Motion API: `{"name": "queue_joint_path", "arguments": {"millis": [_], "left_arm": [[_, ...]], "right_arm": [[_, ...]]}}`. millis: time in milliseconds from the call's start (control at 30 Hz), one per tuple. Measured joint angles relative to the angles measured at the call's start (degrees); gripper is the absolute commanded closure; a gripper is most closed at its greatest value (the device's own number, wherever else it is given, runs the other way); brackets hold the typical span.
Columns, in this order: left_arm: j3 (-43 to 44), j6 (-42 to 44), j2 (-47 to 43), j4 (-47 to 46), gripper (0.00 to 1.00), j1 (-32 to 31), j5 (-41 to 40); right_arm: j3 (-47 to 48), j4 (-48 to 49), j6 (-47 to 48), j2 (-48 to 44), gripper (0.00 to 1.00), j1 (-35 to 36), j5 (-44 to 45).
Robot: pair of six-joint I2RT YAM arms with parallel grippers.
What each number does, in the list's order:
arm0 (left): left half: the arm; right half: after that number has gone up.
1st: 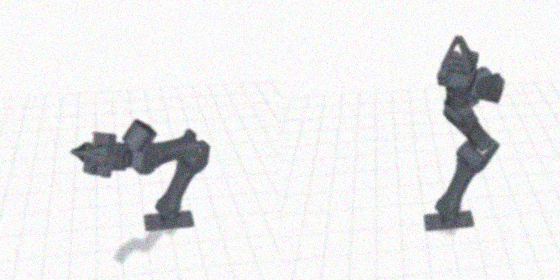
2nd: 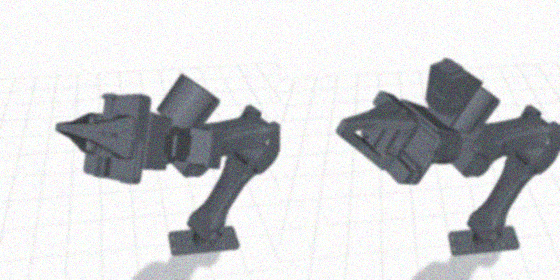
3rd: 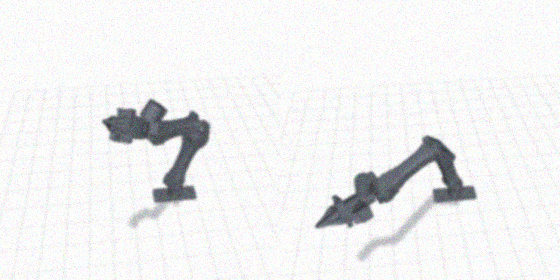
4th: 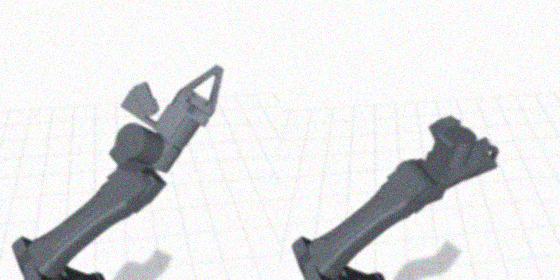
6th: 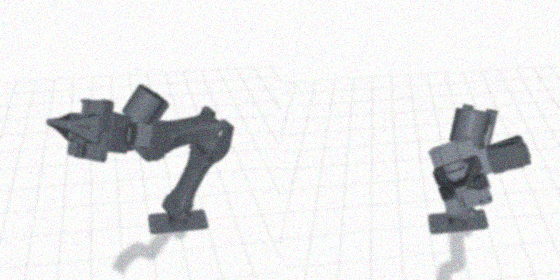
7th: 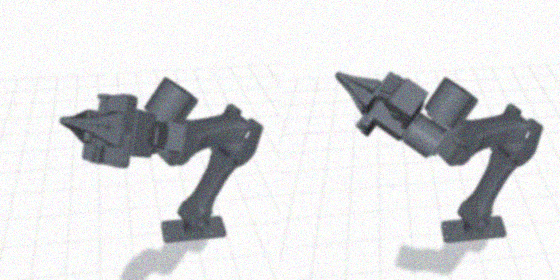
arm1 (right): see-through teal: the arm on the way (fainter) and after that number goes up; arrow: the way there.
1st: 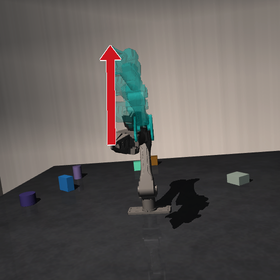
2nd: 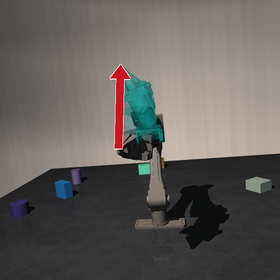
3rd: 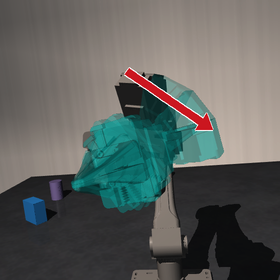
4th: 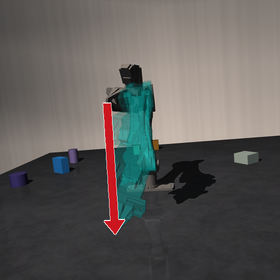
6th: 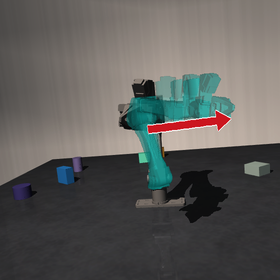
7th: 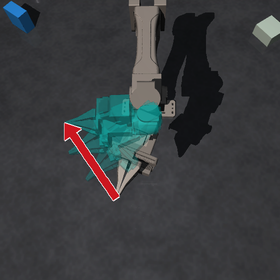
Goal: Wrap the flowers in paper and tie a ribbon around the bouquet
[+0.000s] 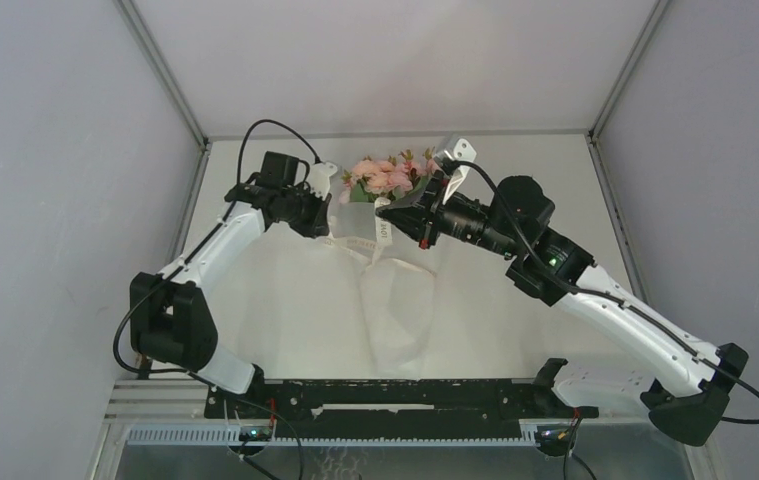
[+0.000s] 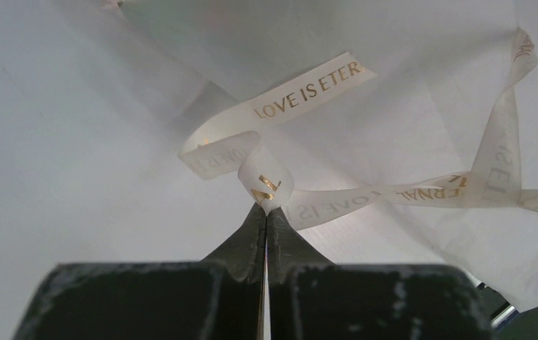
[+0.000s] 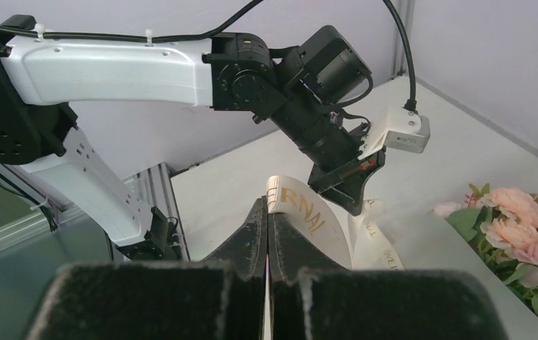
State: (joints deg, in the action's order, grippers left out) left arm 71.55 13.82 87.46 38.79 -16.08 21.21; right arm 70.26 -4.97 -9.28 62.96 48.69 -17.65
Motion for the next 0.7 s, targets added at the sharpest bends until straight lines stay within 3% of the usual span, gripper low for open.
{"name": "queue_joint_path", "arguments": {"millis": [367,400,433,467,533,633,700], "left_arm": [[-0.83,0.11,0.0,-0.11,1.0,-1.36,-0.09],[-0.96,0.28,-0.02,-0.11,0.91,-1.53,-0.02],[-1.09,0.85,-0.02,0.0,0.66,-1.66,0.04],[-1.2,1.84,-0.02,0.31,0.48,-1.73,0.11],[-1.27,5.68,0.0,2.14,0.26,-1.75,0.2],[-1.27,13.62,0.0,5.79,0.14,-1.57,0.44],[-1.66,19.74,-0.02,8.02,0.15,-1.05,0.46]], "right_arm": [[0.0,-0.13,1.27,1.64,1.0,0.2,0.76],[0.0,-0.2,1.33,1.81,1.0,0.2,0.85],[0.0,-0.37,1.42,1.97,1.0,0.2,1.03],[0.0,-0.7,1.51,2.03,1.0,0.2,1.14],[0.0,-1.57,1.6,2.03,1.0,0.04,1.36],[-0.02,-3.21,1.7,2.03,1.0,-0.96,1.55],[-0.15,-3.85,1.68,2.01,1.0,-1.64,1.55]]}}
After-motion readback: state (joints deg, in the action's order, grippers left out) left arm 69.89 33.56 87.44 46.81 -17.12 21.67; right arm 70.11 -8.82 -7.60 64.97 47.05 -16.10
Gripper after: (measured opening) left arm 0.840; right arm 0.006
